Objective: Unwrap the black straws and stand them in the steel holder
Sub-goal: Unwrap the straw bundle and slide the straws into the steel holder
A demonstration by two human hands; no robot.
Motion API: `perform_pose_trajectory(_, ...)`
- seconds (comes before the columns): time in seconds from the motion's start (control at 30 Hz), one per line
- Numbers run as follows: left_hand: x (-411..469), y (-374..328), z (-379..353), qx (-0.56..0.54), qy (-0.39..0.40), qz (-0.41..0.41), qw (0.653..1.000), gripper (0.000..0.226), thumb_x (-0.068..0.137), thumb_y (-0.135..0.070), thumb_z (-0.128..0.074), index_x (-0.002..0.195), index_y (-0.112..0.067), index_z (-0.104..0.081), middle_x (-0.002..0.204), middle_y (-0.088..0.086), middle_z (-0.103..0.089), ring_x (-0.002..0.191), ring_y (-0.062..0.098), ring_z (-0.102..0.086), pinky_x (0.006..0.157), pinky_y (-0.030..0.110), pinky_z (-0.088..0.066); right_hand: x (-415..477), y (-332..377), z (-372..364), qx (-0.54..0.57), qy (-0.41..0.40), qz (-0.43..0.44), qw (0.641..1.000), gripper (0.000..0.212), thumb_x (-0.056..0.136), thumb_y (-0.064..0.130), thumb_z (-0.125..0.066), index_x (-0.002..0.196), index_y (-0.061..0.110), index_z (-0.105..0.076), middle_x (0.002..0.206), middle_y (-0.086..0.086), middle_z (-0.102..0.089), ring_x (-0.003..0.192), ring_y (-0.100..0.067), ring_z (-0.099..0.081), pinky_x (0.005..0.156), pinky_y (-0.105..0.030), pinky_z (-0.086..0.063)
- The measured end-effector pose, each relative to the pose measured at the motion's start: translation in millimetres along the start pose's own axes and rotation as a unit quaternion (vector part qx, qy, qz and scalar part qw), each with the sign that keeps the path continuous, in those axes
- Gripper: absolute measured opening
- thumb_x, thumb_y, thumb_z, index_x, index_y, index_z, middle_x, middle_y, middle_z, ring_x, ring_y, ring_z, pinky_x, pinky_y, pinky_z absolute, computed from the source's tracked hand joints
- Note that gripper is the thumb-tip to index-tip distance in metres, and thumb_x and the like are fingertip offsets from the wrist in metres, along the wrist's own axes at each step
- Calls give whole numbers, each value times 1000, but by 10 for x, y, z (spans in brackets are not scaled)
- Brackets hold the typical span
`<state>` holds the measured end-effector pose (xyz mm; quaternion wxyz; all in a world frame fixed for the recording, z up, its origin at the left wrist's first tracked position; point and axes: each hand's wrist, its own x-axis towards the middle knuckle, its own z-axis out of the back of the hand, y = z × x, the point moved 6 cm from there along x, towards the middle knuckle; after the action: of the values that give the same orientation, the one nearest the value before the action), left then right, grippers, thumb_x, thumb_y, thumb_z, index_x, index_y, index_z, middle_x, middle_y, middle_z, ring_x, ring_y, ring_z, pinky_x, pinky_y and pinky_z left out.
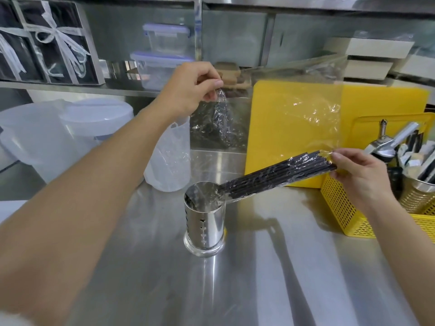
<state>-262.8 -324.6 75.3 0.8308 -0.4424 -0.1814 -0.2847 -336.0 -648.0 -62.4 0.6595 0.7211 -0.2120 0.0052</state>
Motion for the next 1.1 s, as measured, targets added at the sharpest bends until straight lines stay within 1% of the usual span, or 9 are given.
perform_pose_trajectory(0.1,2,19,35,5,-6,-3,1000,7,91,-10,-55,88,-6,-61,68,-1,-60,55,-4,-58,61,11,-47,61,40,-39,-5,-1,0,1000,56,26,57,-88,69,25,-72,71,11,-70,71,-10,-61,53,-19,-49)
perform_pose_trajectory(0.27,-3,145,89,13,-20,-4,1000,7,91,-11,-56,88,-8,-62,66,0,-61,54,-1,-58,64,19,-51,118,113,-98,-3,4,6,1000,55,29,56,-88,71,24,-70,72,11,-69,74,-13,-60,54,-20,-48)
perform_pose_trajectory(0.4,-42,178,133,-4,-28,-2,1000,7,92,-8,-53,90,-7,-60,67,1,-60,54,-3,-57,61,14,-49,170,194,-157,9,-2,20,1000,51,31,53,-88,70,25,-70,71,13,-69,69,-8,-61,57,-23,-45)
perform_pose_trajectory(0.5,-64,242,182,-7,-34,7,999,13,92,-9,-53,82,-14,-59,68,0,-60,54,-3,-58,62,14,-49,223,291,-232,10,-10,38,999,49,35,51,-86,72,24,-68,68,15,-68,67,-4,-61,59,-21,-46)
perform_pose_trajectory(0.63,-112,398,253,-27,-43,43,998,22,93,-10,-51,75,-22,-55,71,1,-63,57,2,-60,71,28,-53,277,407,-386,-5,-17,53,998,31,39,47,-80,62,29,-70,66,16,-67,67,-1,-61,58,-16,-47)
perform_pose_trajectory(0.7,-155,445,289,-25,-56,51,997,23,93,-9,-50,75,-22,-54,71,0,-62,61,7,-60,74,30,-53,302,421,-454,-13,-22,53,998,23,48,42,-81,61,28,-69,68,12,-66,72,-6,-62,60,-19,-48)
perform_pose_trajectory(0.8,-210,479,328,-18,-61,55,996,23,94,-9,-50,76,-23,-54,71,-2,-62,64,5,-61,75,27,-54,338,416,-532,-4,-14,54,998,12,72,18,-74,68,23,-64,64,10,-67,73,-11,-64,68,-28,-49)
perform_pose_trajectory(0.93,-252,542,376,-19,-75,66,995,21,94,-11,-50,78,-24,-55,74,-3,-63,68,8,-63,78,29,-54,343,440,-606,-5,-7,53,999,12,69,21,-71,75,19,-61,65,10,-67,72,-9,-64,66,-26,-51)
perform_pose_trajectory(1.1,-269,590,396,-30,-79,68,994,20,93,-12,-51,78,-23,-56,72,2,-64,62,9,-61,73,32,-53,353,509,-654,-2,-7,58,998,15,66,23,-71,76,17,-62,66,9,-66,75,-11,-64,69,-27,-54)
